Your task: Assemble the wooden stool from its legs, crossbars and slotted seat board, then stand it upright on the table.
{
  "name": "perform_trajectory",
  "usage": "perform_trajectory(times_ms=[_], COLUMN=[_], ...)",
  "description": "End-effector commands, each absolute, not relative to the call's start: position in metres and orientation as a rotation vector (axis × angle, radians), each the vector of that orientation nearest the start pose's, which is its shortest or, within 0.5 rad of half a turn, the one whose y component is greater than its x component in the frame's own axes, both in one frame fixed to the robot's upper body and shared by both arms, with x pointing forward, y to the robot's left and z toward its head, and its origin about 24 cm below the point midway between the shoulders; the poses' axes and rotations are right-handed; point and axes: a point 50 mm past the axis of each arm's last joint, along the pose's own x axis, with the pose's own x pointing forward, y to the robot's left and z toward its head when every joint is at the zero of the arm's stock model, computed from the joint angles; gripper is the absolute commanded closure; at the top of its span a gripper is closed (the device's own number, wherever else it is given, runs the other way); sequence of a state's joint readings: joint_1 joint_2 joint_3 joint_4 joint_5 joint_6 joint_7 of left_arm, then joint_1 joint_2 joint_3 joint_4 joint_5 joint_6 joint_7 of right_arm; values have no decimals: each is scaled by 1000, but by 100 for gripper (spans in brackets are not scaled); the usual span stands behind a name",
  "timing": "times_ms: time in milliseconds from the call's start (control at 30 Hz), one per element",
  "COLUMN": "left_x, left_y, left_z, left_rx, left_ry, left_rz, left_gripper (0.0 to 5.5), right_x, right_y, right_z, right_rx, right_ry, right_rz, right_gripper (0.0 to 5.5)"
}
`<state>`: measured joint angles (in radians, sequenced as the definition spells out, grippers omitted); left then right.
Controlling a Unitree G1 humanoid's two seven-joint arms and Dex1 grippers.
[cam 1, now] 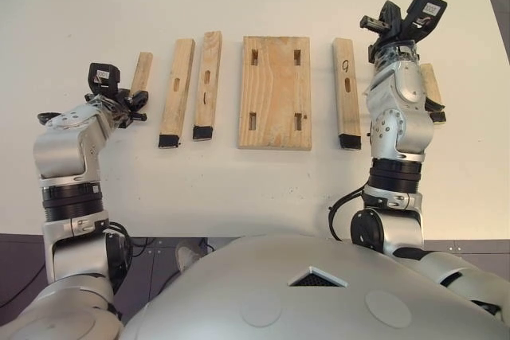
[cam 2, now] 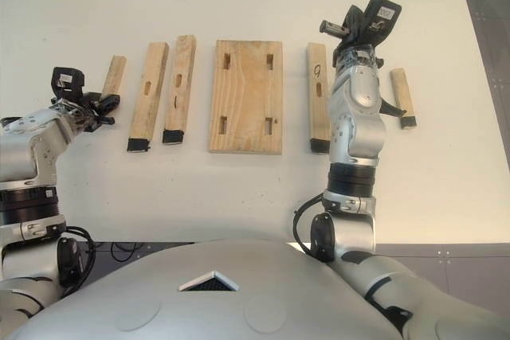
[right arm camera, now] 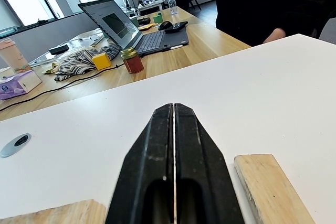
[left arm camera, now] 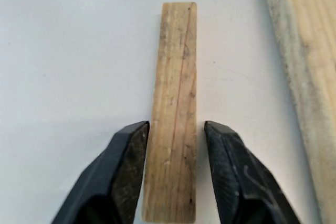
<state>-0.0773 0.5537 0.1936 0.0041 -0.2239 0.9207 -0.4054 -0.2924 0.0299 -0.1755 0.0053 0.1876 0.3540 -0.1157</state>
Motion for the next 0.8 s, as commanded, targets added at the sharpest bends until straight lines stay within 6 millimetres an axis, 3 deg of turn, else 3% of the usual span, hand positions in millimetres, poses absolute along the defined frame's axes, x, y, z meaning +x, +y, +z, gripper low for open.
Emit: perform_trajectory(times_ms=[33,133,200,267,333,400,500,567,800], left_x=[200,214,233,263,293,305,300,292,283], left_y=[285,279,275,264,240,215,166,147,134], left_z=[-1,2,21,59,101,125,147,151,158], left_rx=[27,62,102,123,214,255,276,294,296], left_ry=[1036,945,793,559,316,168,-17,-82,-150], left_rz=[-86,-72,-69,-84,-162,-249,-450,-548,-648], left_gripper=[425,426,426,426,426,426,426,426,426], right_x=[304,305,308,309,315,320,323,321,308], right_y=[-161,-158,-149,-137,-125,-113,-93,-92,-97], right_z=[82,84,92,100,107,112,128,140,160], right_rx=[251,247,212,231,210,239,441,567,866], right_ry=[91,83,52,30,20,35,93,101,128], right_rz=[-147,-127,-53,52,160,273,540,648,871], right_gripper=[550,550,550,550,519,492,444,407,303])
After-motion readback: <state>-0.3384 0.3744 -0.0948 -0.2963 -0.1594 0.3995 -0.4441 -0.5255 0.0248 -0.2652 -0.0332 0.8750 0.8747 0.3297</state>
